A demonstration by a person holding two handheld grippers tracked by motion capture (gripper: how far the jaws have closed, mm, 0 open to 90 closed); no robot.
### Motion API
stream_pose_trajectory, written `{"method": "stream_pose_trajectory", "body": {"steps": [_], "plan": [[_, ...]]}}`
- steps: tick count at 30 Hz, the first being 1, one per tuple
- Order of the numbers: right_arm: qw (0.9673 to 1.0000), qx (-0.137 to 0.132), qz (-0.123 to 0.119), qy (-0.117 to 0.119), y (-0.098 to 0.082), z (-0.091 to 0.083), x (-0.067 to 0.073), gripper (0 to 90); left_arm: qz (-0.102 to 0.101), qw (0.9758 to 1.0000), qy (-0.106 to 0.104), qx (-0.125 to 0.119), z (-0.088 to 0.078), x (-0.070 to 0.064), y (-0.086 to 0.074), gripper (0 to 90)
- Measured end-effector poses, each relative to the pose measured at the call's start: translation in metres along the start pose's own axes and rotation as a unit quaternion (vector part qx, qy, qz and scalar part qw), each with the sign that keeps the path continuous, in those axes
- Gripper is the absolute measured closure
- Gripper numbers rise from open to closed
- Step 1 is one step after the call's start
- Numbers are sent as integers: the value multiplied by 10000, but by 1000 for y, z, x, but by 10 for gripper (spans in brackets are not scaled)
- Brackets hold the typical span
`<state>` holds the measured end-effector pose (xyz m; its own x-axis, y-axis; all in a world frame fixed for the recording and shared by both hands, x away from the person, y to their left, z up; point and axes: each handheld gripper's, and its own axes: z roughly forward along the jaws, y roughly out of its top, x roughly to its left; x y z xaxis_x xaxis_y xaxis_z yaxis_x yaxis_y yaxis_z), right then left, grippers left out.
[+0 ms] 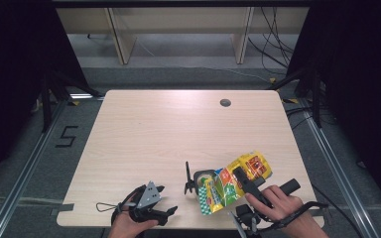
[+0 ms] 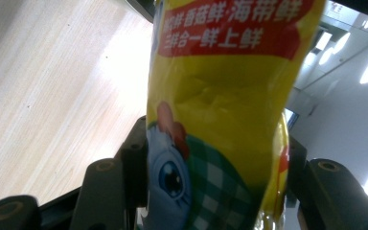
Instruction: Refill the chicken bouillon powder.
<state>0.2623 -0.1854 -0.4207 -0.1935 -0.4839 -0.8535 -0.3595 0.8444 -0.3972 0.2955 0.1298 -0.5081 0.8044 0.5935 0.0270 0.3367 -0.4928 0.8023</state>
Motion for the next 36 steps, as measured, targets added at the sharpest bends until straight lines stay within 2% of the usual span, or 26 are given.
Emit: {"method": "stream_pose_trajectory", "body": {"steps": [1, 2, 3, 4, 5, 7, 11, 12, 13, 15, 16, 17, 18, 19, 22, 23, 25, 27, 28, 30, 31, 32, 35, 36], "plan": [[10000, 3, -90, 29, 0, 1, -2, 476, 0, 10000, -1, 21, 0, 0, 0, 215], [10000, 32, -66, 51, 0, 2, -1, 477, -59, 10000, -21, 7, 1, -1, -1, 215], [9993, -22, -369, 41, 0, 4, -5, 477, 24, 10000, -5, 54, -1, 0, 0, 214], [9999, 21, -116, 120, 1, 3, -2, 477, 1, 10000, -52, 15, -1, 1, 0, 214], [9998, -3, -119, 131, 1, 4, -2, 477, -56, 10000, -29, -8, -1, 1, 0, 215], [9998, 17, -178, 112, 0, 6, -3, 477, 2, 10000, 7, -1, -2, 2, 0, 214], [9999, -28, -73, 115, -1, 5, -6, 477, -56, 10000, -34, 5, -1, 2, 0, 215], [9998, -35, -72, 158, -1, 5, -7, 478, 77, 10000, 35, 46, -1, 3, 0, 215], [9998, -39, -120, 182, 0, 5, -7, 478, -18, 10000, 10, 19, 0, 2, -1, 215], [9997, -53, -177, 181, 2, 6, -8, 478, 86, 10000, -28, 20, -1, 1, 0, 215], [9997, -57, -184, 167, 3, 7, -8, 478, 30, 10000, -35, 40, -1, 1, 1, 215], [9997, -47, -161, 189, 3, 6, -8, 478, 95, 9999, -70, 34, -1, 2, 1, 215], [9993, -98, -332, 152, 2, 7, -11, 478, -30, 10000, -18, 30, -1, 0, 0, 215], [9996, -49, -200, 176, 2, 6, -9, 478, 48, 9999, 2, 101, -3, 1, 0, 215], [9996, -46, -223, 193, 2, 5, -9, 478, -54, 10000, -35, -4, -1, 1, 0, 215], [9996, -50, -150, 233, 1, 5, -9, 478, -60, 10000, -38, -31, 0, 1, -1, 215], [9996, -42, -137, 225, 1, 4, -10, 479, -7, 10000, -4, 75, -2, 1, 0, 215], [9997, -57, -134, 212, 1, 4, -11, 479, -31, 10000, 1, -26, -1, 1, 0, 215], [9996, -58, -173, 211, 2, 4, -9, 479, -22, 10000, 2, 7, -1, 1, 0, 215], [9996, -27, -188, 219, 3, 5, -9, 480, 44, 10000, -4, 49, -2, 1, 0, 215], [9995, -23, -215, 208, 2, 5, -9, 480, 171, 9998, -7, 95, -3, 3, 1, 215], [9996, -22, -189, 204, 1, 5, -9, 480, 46, 10000, -29, -7, -2, 1, 1, 215], [9996, -22, -169, 204, 0, 4, -10, 480, -43, 10000, -1, -1, -2, 1, 0, 215], [9996, -25, -179, 205, 0, 4, -10, 480, 92, 9999, 19, 85, -3, 2, 0, 215]]}}
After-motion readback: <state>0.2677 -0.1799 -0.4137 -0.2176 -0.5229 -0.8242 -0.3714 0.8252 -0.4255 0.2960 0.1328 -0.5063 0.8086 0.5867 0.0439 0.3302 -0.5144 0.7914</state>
